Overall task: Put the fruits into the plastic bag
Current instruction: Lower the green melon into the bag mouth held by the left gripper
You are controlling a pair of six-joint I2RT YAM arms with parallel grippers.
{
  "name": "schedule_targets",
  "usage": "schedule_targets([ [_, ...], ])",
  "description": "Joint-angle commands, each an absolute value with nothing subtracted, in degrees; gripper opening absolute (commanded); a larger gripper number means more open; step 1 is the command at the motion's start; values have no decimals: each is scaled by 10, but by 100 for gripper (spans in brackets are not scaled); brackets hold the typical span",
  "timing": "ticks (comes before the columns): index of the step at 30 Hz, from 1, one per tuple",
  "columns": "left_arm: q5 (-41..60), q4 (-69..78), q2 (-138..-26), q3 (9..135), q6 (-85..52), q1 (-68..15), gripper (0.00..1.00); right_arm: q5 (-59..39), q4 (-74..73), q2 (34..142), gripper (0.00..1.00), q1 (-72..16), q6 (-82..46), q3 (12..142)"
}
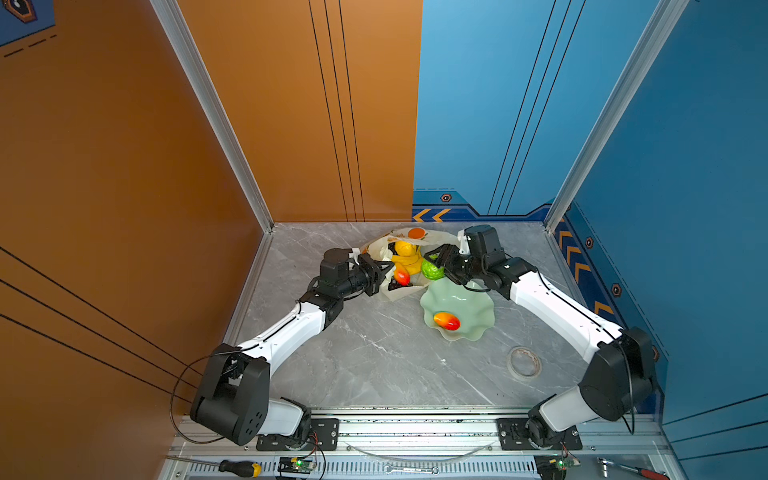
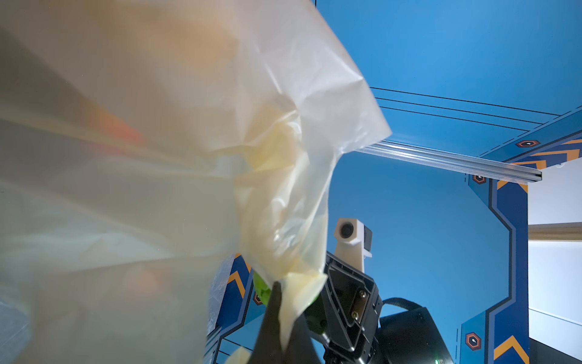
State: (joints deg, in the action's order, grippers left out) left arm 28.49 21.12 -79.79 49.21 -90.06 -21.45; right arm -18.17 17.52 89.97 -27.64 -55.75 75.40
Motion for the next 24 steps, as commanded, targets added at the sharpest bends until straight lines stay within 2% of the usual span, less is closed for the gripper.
schedule_targets([
  [1, 276, 202, -781, 502, -893, -214, 0, -193, 156, 940, 61, -288, -543, 795],
  [24, 283, 201, -774, 499, -899, -187, 0, -231, 147, 1203, 61, -331, -556, 999],
])
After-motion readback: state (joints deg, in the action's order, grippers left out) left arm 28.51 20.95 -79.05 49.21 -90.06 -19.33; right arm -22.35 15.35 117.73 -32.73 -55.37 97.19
